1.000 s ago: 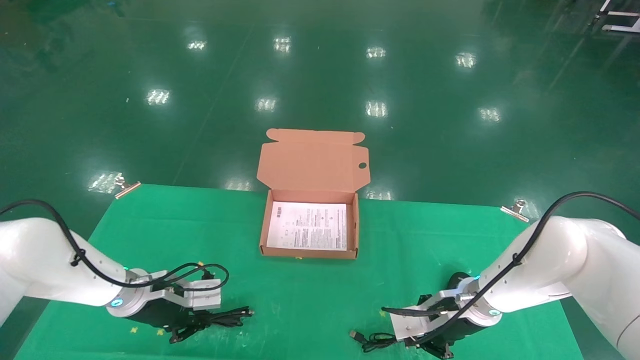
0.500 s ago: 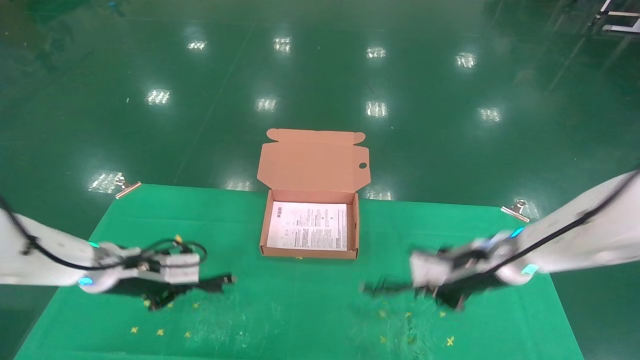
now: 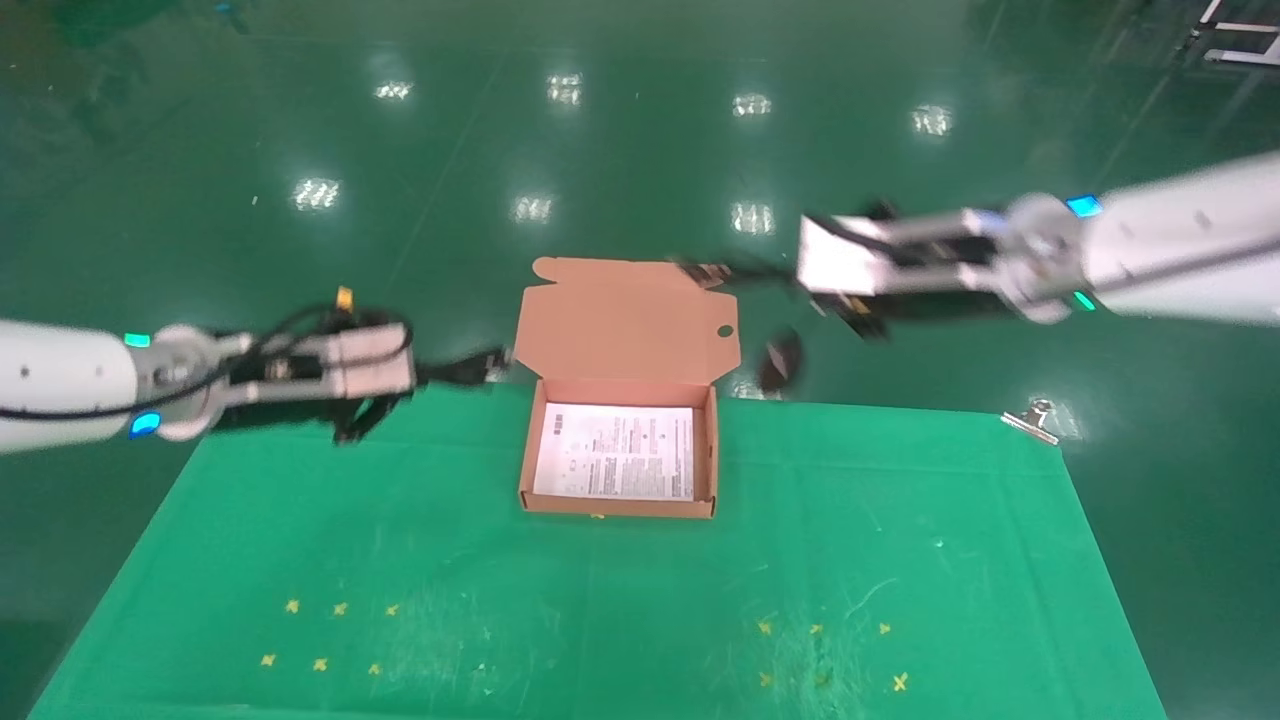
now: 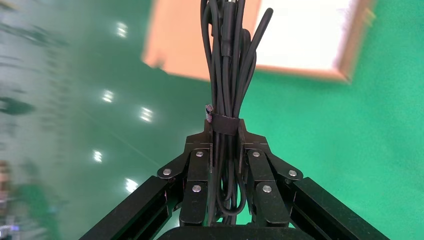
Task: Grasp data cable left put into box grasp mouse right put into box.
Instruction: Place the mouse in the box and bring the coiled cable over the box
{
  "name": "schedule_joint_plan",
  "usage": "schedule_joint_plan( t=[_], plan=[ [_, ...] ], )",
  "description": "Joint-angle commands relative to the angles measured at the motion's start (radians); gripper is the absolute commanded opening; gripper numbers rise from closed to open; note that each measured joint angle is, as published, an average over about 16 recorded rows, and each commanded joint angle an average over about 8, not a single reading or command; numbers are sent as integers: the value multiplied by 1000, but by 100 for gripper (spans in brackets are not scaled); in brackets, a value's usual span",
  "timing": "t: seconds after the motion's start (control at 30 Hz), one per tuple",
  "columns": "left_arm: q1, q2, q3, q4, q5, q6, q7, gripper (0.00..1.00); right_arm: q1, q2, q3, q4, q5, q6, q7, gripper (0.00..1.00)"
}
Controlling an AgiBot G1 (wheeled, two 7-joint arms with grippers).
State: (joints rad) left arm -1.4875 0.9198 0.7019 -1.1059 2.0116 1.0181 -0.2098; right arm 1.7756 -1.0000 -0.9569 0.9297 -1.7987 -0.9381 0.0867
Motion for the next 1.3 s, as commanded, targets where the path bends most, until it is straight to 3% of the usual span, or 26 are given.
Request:
schedule_joint_plan(
  t=[0.03, 0.37, 0.67, 1.3],
  plan=[
    [-10, 7, -10, -27, 4, -21, -18, 0, 17, -26, 12, 1, 4, 31, -8, 0],
    [-53, 72, -12, -70, 89, -103, -48, 0, 108, -208, 78, -219, 115, 136, -239, 0],
    [-96, 124, -4, -38, 195, -113, -123, 0, 166, -313, 133, -411, 228, 116, -416, 0],
    [-64, 62, 7, -15, 363, -71, -238, 0, 87, -353, 93, -456, 283, 143, -444, 0]
  ],
)
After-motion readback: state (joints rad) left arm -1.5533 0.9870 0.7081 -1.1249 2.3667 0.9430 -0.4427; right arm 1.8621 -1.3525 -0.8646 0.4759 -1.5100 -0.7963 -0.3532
